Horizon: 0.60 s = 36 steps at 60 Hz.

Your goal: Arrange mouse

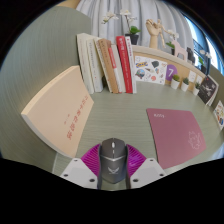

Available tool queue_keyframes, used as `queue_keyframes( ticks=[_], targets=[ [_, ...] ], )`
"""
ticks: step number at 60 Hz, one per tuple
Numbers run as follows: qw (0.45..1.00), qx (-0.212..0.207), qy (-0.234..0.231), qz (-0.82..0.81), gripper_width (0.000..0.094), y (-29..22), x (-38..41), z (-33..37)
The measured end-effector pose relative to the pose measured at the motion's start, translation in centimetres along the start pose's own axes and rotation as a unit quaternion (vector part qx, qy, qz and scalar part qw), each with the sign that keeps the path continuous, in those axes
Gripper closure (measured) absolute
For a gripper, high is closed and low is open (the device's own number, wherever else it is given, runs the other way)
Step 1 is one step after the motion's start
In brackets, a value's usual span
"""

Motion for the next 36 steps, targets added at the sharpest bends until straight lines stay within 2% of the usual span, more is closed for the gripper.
queue_keyframes(
  ticks=[10,16,28,36],
  targets=[
    [0.999,0.035,-0.020,0.008,0.0638,-1.2,-0.5,0.6],
    [0.999,-0.013,-0.031,0.014,0.0636,-6.2,-2.1,4.2],
    [0.988,-0.151,-0.005,0.024,0.0635,-20.4,-9.3,13.7],
    [0.979,-0.200,0.022,0.020,0.0636,-24.9,-16.2,16.9]
  ],
)
Point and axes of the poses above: the point between the fingertips, and its own axes, seen from behind it with the camera up: x to the left, y down, z backward, against the way the camera looks, the point moved 5 cm from there along z, backward, against the way the camera looks
